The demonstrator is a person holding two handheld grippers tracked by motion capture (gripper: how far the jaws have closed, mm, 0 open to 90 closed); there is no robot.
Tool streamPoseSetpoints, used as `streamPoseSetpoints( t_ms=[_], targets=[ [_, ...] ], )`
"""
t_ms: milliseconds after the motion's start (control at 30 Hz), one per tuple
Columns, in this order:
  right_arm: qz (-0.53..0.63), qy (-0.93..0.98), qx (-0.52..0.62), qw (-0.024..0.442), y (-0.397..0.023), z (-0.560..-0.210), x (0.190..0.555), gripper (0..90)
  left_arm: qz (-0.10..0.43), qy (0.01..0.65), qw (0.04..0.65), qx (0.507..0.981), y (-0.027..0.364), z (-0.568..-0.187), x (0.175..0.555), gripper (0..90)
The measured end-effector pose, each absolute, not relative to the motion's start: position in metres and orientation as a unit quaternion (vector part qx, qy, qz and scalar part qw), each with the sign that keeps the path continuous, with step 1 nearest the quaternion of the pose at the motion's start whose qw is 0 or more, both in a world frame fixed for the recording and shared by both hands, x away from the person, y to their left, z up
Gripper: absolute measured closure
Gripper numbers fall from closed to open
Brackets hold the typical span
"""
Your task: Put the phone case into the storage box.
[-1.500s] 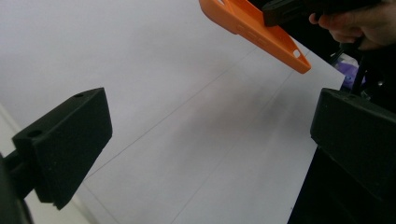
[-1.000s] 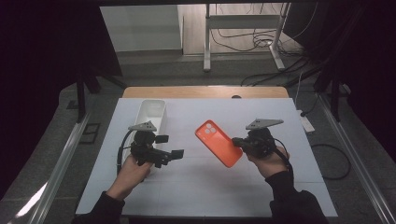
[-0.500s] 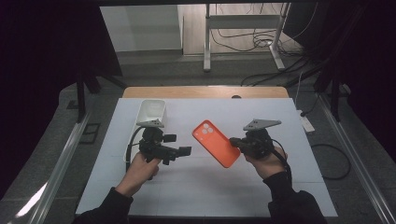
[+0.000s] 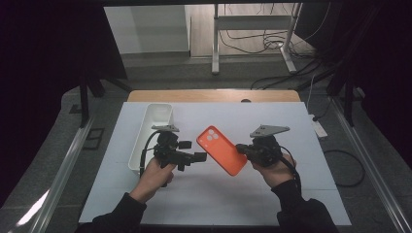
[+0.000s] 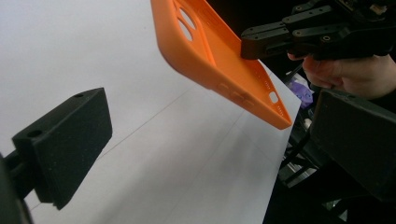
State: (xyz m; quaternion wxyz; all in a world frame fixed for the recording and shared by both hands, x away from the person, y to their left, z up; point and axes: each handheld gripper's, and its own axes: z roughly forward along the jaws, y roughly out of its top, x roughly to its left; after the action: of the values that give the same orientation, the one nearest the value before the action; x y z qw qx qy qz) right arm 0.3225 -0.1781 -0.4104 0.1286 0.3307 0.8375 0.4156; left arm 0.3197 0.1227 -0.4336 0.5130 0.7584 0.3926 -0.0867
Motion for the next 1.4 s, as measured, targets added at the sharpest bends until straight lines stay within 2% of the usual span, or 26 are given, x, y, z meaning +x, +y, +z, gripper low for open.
streamPoseSetpoints(
  t_ms=[1000,1133,1400],
  targets=[
    [0.421,0.846,0.3,0.129,-0.152,-0.411,0.305,89.2,-0.113,0.384,0.51,0.761,0.106,-0.443,0.324,1.3],
    [0.422,0.846,0.298,0.13,-0.151,-0.411,0.304,89.2,-0.114,0.391,0.506,0.76,0.107,-0.442,0.324,11.0],
    [0.425,0.845,0.295,0.133,-0.15,-0.411,0.303,89.2,-0.148,0.398,0.506,0.751,0.111,-0.445,0.326,46.5]
  ],
)
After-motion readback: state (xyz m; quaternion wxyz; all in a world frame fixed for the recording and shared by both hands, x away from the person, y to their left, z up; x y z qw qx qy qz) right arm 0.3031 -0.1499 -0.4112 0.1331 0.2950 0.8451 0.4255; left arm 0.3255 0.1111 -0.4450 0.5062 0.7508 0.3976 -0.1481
